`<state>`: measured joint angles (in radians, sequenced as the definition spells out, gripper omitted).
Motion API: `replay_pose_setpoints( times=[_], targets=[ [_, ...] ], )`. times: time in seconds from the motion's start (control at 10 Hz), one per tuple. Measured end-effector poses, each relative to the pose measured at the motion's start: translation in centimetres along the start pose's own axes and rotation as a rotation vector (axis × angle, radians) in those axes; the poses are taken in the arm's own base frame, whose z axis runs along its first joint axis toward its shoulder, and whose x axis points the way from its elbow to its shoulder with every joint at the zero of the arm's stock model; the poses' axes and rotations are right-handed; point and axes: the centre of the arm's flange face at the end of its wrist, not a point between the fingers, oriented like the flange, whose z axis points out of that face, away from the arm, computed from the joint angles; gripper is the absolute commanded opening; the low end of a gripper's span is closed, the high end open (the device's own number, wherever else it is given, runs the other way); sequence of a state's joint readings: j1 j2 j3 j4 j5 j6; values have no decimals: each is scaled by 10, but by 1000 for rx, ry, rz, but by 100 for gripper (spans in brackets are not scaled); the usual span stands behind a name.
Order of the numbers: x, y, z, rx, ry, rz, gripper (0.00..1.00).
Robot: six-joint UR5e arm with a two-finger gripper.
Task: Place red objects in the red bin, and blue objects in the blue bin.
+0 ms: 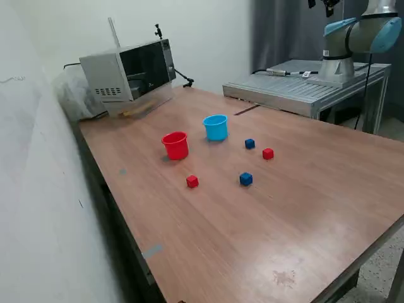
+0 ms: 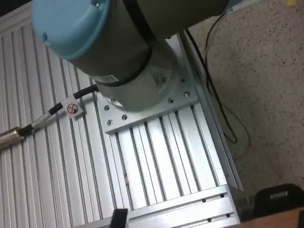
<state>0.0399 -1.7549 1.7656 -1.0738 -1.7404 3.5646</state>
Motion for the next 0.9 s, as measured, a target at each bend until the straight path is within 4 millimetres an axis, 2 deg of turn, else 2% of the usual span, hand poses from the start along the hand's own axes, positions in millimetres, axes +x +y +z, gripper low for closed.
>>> replay_pose_setpoints(
  times=[0.2, 0.4, 0.9],
  targets=[
    [2, -2, 0, -2, -1, -8, 100],
    [16, -12, -1, -32, -10, -50, 100],
    [69, -54, -24, -205, 27, -435, 100]
  ],
)
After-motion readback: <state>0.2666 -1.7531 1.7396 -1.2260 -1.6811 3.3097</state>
